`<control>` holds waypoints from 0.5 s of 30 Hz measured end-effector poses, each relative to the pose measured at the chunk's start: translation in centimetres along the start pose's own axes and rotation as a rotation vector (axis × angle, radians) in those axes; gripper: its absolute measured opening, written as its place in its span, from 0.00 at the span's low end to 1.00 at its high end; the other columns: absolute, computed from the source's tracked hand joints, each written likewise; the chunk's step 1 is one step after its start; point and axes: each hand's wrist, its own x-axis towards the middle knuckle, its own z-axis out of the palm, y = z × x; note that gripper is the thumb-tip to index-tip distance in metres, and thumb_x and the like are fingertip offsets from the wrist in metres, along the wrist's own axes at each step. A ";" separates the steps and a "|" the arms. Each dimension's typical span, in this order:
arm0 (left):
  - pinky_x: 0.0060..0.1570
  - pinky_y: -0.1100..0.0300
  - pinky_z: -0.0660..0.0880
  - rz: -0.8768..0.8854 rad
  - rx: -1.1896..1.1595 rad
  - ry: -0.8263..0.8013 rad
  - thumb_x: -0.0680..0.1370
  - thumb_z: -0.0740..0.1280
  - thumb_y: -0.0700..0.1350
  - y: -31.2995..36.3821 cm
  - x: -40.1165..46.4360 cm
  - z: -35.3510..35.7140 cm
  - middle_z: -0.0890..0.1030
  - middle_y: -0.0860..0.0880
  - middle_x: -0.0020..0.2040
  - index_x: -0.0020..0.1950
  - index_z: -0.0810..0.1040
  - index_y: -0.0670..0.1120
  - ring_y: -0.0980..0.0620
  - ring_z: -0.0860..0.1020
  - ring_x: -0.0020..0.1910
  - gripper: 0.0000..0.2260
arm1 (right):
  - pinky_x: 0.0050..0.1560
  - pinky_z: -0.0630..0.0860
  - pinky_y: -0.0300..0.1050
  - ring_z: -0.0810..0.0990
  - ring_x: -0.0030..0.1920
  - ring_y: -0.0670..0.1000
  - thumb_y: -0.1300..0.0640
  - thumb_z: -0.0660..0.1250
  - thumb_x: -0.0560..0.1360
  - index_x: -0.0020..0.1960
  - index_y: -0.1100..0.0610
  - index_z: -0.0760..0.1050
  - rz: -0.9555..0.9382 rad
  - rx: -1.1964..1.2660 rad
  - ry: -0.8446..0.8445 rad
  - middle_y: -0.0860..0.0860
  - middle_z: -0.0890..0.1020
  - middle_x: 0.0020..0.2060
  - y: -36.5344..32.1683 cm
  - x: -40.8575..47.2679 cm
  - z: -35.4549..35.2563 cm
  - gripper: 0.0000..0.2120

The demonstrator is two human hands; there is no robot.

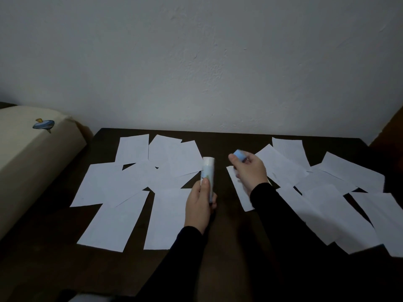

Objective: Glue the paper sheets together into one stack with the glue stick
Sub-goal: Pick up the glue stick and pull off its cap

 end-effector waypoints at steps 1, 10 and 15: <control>0.31 0.63 0.68 -0.030 -0.043 0.018 0.82 0.53 0.58 0.0 0.1 -0.1 0.73 0.49 0.34 0.55 0.73 0.48 0.55 0.70 0.31 0.16 | 0.59 0.77 0.49 0.78 0.51 0.48 0.53 0.72 0.74 0.59 0.53 0.74 -0.013 -0.106 -0.010 0.50 0.79 0.51 0.7 0.2 0.3 0.15; 0.34 0.62 0.70 -0.041 -0.076 0.036 0.82 0.52 0.60 -0.1 0.2 -0.2 0.73 0.48 0.37 0.56 0.70 0.54 0.55 0.70 0.33 0.13 | 0.58 0.69 0.48 0.73 0.57 0.50 0.41 0.70 0.72 0.62 0.47 0.73 -0.247 -1.036 -0.010 0.48 0.78 0.56 4.9 2.3 3.2 0.21; 0.36 0.61 0.72 -0.006 -0.058 0.051 0.81 0.52 0.59 0.2 0.1 0.0 0.74 0.48 0.38 0.53 0.70 0.56 0.54 0.71 0.36 0.11 | 0.63 0.69 0.50 0.70 0.65 0.52 0.41 0.71 0.71 0.71 0.48 0.67 -0.252 -1.050 -0.036 0.49 0.73 0.65 4.4 2.4 2.9 0.31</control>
